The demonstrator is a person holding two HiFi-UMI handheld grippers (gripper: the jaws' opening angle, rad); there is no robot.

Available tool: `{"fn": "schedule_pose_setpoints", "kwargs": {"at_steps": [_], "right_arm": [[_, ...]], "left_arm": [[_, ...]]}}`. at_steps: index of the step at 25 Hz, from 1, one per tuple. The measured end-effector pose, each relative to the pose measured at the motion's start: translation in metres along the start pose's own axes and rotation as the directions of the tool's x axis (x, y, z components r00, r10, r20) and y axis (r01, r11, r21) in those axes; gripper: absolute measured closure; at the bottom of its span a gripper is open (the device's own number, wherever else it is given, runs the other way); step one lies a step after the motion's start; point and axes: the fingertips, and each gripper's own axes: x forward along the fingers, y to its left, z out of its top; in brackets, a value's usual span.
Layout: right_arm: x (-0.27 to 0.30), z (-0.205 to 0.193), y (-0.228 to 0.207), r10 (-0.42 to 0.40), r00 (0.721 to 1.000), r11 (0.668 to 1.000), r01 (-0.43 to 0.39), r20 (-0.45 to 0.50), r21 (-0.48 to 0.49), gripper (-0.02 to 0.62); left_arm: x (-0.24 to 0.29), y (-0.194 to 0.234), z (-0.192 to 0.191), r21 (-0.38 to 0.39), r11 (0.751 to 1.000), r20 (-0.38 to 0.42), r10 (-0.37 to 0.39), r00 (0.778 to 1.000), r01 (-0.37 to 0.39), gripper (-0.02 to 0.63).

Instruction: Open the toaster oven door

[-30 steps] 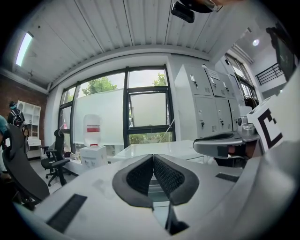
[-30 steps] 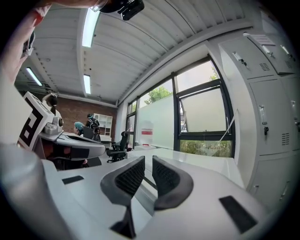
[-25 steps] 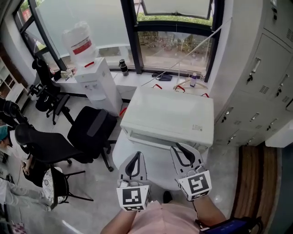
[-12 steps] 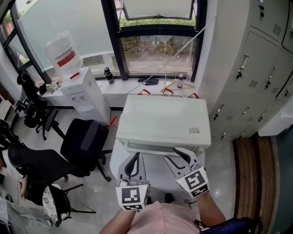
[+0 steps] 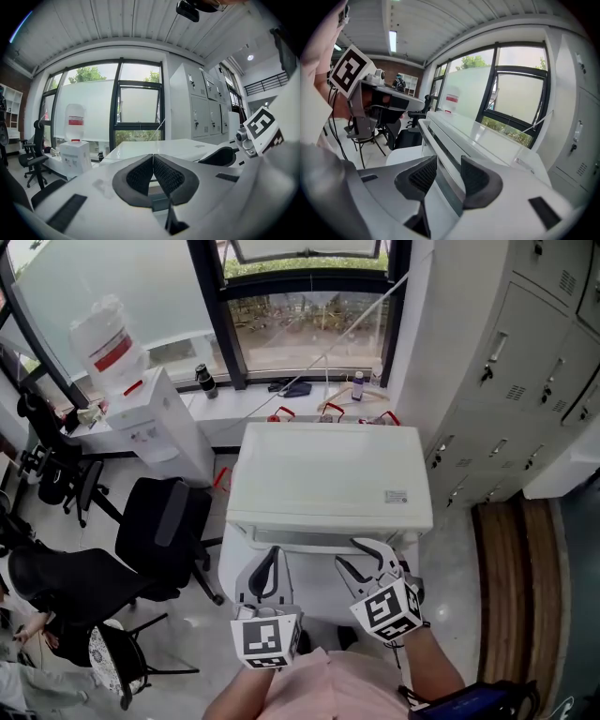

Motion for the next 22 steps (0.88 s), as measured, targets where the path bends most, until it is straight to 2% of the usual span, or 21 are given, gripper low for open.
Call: {"fn": "schedule_pose_setpoints", "kwargs": {"at_steps": [7, 22], "right_arm": [[0.001, -0.004, 0.002, 0.012, 0.998, 0.999, -0.015, -0.063, -0.049, 0.459], [-0.011, -0.011, 0.022, 0.028, 0.996, 0.998, -0.033, -0.082, -0.062, 0.473]], "left_arm": [[0.005, 0.003, -0.002, -0.011, 1.0, -0.002, -0.007, 1.0, 0.007, 0.592], [-0.005, -0.005, -0.001, -0.004, 0.999, -0.002, -0.033, 0.999, 0.033, 0.592]]}}
